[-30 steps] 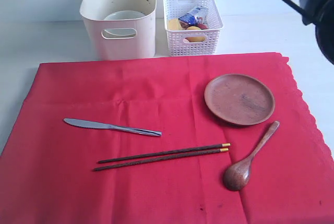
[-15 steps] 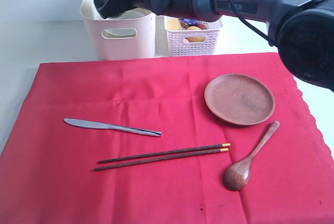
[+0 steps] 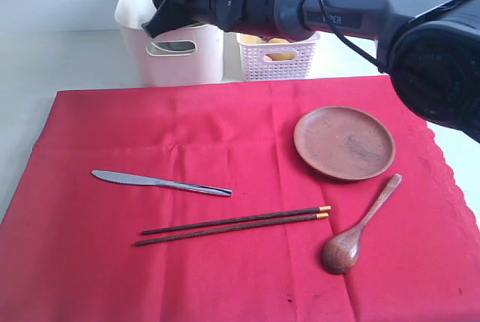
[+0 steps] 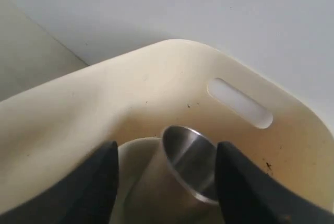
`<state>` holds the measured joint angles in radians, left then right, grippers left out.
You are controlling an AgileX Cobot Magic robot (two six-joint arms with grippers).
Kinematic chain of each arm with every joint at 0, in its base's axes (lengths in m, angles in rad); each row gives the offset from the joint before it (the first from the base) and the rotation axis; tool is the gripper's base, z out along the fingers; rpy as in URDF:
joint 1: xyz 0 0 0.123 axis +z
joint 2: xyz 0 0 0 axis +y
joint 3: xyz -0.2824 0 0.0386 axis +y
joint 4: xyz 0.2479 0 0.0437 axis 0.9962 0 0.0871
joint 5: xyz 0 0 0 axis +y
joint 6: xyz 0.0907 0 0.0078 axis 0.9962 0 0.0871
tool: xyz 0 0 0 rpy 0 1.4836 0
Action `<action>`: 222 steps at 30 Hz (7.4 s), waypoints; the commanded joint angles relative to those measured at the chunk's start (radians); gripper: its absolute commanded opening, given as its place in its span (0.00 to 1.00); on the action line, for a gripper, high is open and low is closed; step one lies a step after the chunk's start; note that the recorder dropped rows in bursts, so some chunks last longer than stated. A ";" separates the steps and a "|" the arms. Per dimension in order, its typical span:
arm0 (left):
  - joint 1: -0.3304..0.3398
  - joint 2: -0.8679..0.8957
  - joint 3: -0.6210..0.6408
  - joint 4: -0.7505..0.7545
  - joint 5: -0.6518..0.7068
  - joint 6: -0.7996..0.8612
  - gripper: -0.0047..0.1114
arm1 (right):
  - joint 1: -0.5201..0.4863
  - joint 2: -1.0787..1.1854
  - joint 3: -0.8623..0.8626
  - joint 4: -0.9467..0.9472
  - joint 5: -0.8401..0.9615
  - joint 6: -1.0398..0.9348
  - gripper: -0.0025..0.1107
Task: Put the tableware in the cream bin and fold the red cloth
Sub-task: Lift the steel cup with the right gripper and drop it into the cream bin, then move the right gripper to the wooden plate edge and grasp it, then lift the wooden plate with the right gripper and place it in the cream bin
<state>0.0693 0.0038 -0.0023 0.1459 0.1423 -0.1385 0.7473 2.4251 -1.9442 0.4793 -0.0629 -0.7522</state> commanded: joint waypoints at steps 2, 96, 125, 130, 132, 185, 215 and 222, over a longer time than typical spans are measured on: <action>0.001 -0.004 0.002 0.006 -0.002 0.004 0.04 | -0.005 -0.071 0.001 -0.001 0.113 0.002 0.50; 0.001 -0.004 0.002 0.006 -0.002 0.004 0.04 | -0.457 -0.464 0.874 0.182 0.502 0.010 0.02; 0.001 -0.004 0.002 0.006 -0.002 0.004 0.04 | -0.459 -0.376 0.829 0.514 0.761 -0.187 0.02; 0.001 -0.004 0.002 0.006 -0.002 0.004 0.04 | -0.457 -0.376 0.829 0.512 0.739 -0.152 0.09; 0.001 -0.004 0.002 0.006 -0.002 0.004 0.04 | -0.457 -0.376 0.829 0.512 0.739 -0.152 0.19; 0.001 -0.004 0.002 0.006 -0.002 0.004 0.04 | -0.457 -0.542 0.602 0.853 0.909 -0.305 0.02; 0.001 -0.004 0.002 0.006 -0.002 0.004 0.04 | -0.273 -0.096 0.041 1.091 0.560 -0.292 0.26; 0.001 -0.004 0.002 0.006 -0.002 0.004 0.04 | -0.270 -0.096 0.041 1.068 0.566 -0.292 0.48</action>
<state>0.0693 0.0038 -0.0023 0.1459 0.1423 -0.1385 0.4750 2.3381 -1.8961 1.5577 0.5004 -1.0434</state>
